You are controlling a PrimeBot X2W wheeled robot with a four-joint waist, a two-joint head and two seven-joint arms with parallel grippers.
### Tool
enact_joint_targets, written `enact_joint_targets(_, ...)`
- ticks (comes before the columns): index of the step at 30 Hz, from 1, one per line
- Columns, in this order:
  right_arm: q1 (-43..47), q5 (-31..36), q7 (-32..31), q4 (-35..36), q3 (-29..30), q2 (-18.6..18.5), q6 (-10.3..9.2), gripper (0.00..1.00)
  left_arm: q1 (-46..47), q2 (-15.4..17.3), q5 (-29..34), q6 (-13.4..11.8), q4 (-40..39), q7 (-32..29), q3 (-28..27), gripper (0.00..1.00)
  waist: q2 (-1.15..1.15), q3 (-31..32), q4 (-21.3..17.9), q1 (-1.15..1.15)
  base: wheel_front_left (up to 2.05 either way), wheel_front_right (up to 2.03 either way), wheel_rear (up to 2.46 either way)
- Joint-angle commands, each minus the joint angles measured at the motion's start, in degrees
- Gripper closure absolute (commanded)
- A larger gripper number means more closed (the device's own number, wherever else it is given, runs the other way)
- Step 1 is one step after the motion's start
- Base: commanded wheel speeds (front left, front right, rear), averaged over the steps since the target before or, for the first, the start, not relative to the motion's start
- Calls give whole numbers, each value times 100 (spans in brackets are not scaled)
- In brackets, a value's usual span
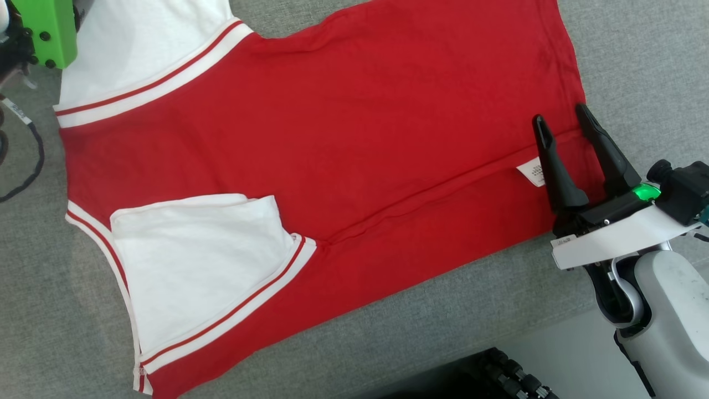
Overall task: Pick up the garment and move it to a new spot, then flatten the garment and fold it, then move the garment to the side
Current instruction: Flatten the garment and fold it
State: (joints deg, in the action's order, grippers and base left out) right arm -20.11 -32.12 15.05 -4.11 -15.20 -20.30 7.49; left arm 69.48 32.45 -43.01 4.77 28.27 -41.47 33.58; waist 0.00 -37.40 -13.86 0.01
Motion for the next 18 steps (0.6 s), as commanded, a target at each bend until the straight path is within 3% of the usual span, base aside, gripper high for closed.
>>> enact_joint_targets(1, -11, 19, 17, 21, -6, 13, 1, 0, 90, 58, 37, -5, 45, 19, 25, 0, 0, -21, -26, -1, 0, 0, 0)
enact_joint_targets(6, 48, 4, 17, -8, 25, -22, 1, 0, 120, 80, 14, 23, 133, 36, 30, 0, 0, -21, -64, -1, 0, 0, 0)
enact_joint_targets(8, 55, -5, 17, -14, 29, -24, 1, 0, 125, 79, -31, 29, 149, 18, 19, 26, 0, -23, -84, -1, 0, 0, 0)
enact_joint_targets(9, 46, -13, 17, -13, 22, -19, 1, 0, 132, 85, -46, 33, 164, 16, 16, 44, 0, -29, -99, -1, 0, 0, 0)
enact_joint_targets(12, 24, -20, 17, -12, -8, -13, 1, 0, 149, 121, -33, 19, 212, 58, 5, 69, 0, -39, -136, -1, 0, 0, 0)
enact_joint_targets(13, 18, -34, 17, -8, -19, -12, 1, 0, 144, 117, -60, 9, 243, 56, -5, 100, 0, -40, -150, -1, 0, 0, 0)
enact_joint_targets(18, 38, -69, 17, 7, -26, -79, 1, 0, 92, 119, -144, 33, 329, -4, 1, 100, 0, -18, -179, -1, 0, 0, 0)
